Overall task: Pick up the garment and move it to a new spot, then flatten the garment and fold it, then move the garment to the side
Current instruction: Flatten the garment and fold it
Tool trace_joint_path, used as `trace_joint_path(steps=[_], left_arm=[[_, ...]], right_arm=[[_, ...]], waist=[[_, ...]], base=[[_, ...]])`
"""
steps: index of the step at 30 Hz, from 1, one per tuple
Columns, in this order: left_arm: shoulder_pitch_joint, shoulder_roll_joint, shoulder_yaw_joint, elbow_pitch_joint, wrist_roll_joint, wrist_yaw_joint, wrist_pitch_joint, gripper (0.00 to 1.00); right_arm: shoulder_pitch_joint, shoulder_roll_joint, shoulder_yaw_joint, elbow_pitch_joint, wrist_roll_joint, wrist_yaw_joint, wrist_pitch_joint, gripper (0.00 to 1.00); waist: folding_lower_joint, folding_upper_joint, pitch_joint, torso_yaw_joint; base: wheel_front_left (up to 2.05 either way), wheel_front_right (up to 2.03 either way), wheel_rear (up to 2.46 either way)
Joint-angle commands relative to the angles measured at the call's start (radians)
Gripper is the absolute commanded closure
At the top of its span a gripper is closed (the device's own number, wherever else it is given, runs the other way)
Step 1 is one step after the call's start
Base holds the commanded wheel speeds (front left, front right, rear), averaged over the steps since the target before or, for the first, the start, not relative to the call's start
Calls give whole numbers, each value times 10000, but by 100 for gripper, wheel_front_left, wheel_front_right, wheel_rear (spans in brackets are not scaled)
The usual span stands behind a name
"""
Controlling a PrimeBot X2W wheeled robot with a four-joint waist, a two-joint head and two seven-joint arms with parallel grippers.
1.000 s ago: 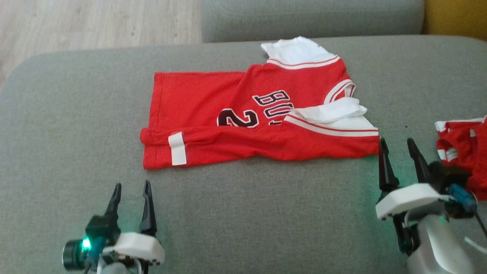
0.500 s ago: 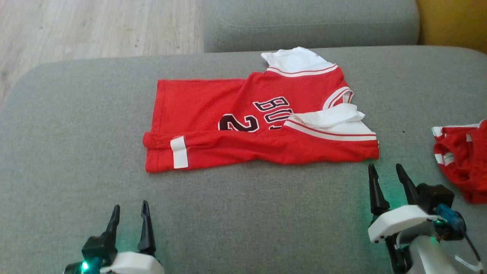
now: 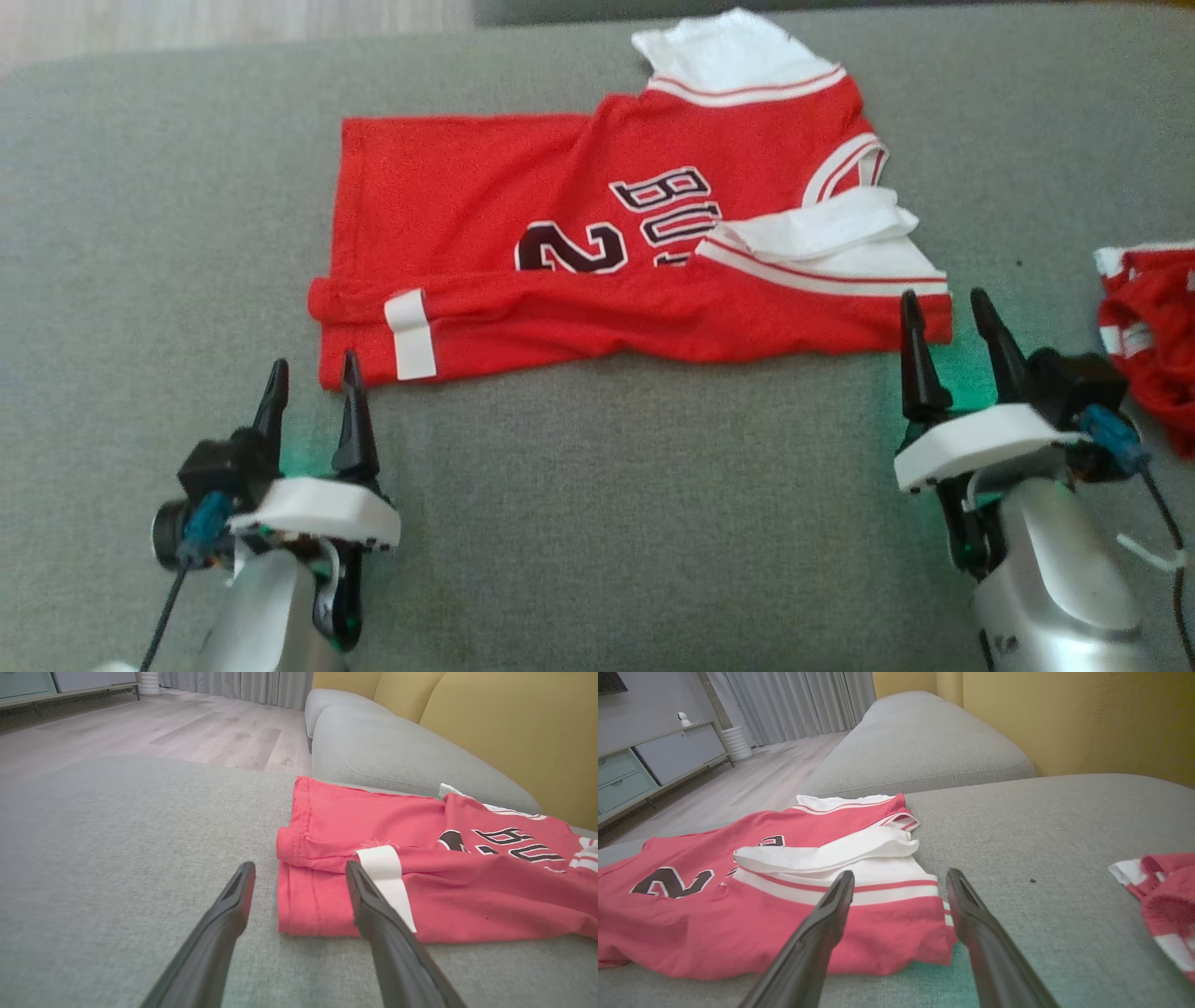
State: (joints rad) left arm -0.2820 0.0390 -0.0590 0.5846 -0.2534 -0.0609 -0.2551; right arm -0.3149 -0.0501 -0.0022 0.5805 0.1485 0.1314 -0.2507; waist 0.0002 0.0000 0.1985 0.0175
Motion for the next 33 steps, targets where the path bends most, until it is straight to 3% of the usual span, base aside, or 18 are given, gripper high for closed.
trace_joint_path(steps=[1,12,13,14,15,21,22,23,25,29,33], left_arm=[[-452,113,385,-106,23,-71,-67,0],[-1107,112,87,1410,-323,-166,-67,0],[-1145,112,-37,1580,-354,-178,-67,6],[-1194,112,-138,1693,-383,-201,-67,65],[-1239,112,-216,1745,-441,-234,-67,100],[-1367,112,-522,1772,-609,-341,-67,100],[-1380,112,-551,1754,-631,-351,-67,100],[-1380,112,-551,1754,-631,-351,-67,100],[-1391,112,-611,1712,-670,-371,-67,100],[-1292,112,-549,1287,-743,-390,-67,100],[-1062,112,-191,202,-782,-397,-67,100]], right_arm=[[-381,-2,286,-346,-1,-7,-110,0],[-915,-2,-45,-46,-465,-7,-110,0],[-948,-2,-114,20,-499,-7,-110,0],[-974,-1,-174,89,-539,-7,-110,0],[-998,-1,-216,168,-546,-7,-110,0],[-1183,-1,-157,947,-407,-7,-110,0],[-1226,-1,-97,1155,-355,-7,-110,7],[-1226,-1,-97,1155,-355,-7,-110,7],[-1321,-1,93,1642,-218,-7,-110,100],[-1433,-1,164,1825,92,-7,-110,100],[-1319,-1,-64,1254,644,-7,-110,100]], waist=[[-2,0,495,-146],[-2,0,1179,-199],[-2,0,1210,-183],[-2,0,1240,-163],[-2,0,1271,-144],[-2,0,1421,2],[-2,0,1436,27],[-2,0,1436,27],[-2,0,1450,78],[-2,0,1340,128],[-2,0,802,214]], base=[[0,0,0],[0,0,0],[0,0,0],[0,0,0],[0,0,0],[0,0,0],[0,0,0],[0,0,0],[0,0,0],[0,0,0],[0,0,0]])
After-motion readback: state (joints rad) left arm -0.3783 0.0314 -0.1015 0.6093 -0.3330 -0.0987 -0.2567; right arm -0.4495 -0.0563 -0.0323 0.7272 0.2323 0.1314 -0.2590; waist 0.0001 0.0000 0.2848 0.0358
